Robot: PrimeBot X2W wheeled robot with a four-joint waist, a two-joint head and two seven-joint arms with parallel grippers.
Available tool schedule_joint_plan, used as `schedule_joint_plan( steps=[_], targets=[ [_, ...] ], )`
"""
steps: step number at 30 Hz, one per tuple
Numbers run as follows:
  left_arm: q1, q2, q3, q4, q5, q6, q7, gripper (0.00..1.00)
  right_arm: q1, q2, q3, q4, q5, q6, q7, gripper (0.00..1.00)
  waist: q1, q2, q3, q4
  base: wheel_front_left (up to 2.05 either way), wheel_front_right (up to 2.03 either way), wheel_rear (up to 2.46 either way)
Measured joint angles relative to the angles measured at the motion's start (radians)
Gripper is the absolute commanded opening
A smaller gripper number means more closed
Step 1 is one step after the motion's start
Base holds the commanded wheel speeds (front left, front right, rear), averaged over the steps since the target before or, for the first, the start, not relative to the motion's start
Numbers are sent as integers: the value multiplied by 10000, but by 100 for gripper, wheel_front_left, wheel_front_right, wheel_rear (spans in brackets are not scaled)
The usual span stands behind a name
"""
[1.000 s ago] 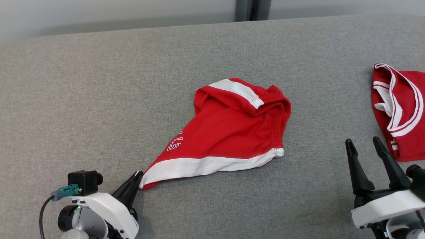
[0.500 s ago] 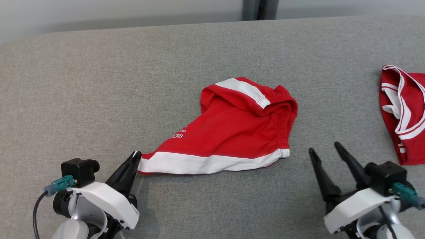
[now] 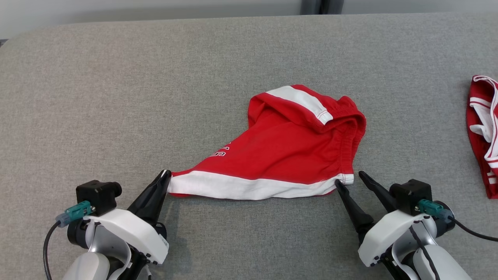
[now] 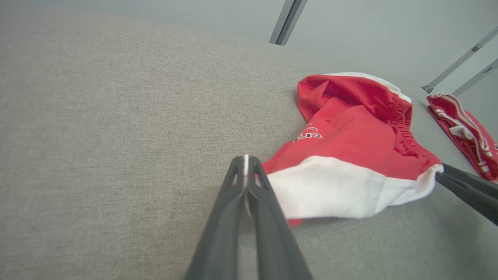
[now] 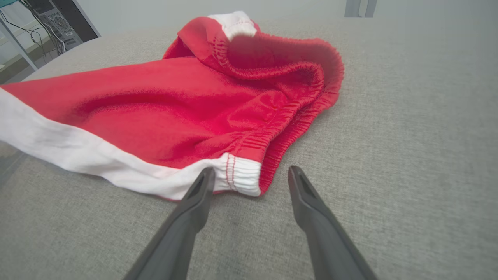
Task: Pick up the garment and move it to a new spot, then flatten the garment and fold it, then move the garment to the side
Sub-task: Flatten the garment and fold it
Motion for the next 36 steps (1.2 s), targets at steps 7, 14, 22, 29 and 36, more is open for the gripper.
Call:
schedule_joint_plan(
  steps=[7,14,22,29,36],
  targets=[
    [-88,-42,27,-180,236,174,-393,0,-315,-174,140,169,69,0,-190,0,0,0,92,49,0,0,0],
    [-434,-4,368,-1419,694,654,-1030,0,-562,-512,-529,-1605,75,0,-497,0,0,0,-58,-154,0,0,0],
    [-1369,48,591,-3135,1262,1037,-1363,0,-983,-744,-1576,-4263,146,0,-102,0,0,0,-407,-405,0,0,0],
    [-2266,130,755,-4552,1778,1402,-1354,0,-1351,-934,-2391,-6151,146,0,610,0,0,0,-697,-572,0,0,0],
    [-2400,123,665,-5141,1906,1613,-1053,0,-1247,-721,-2661,-6686,261,0,1133,0,0,0,-826,-697,0,0,0]
  ],
)
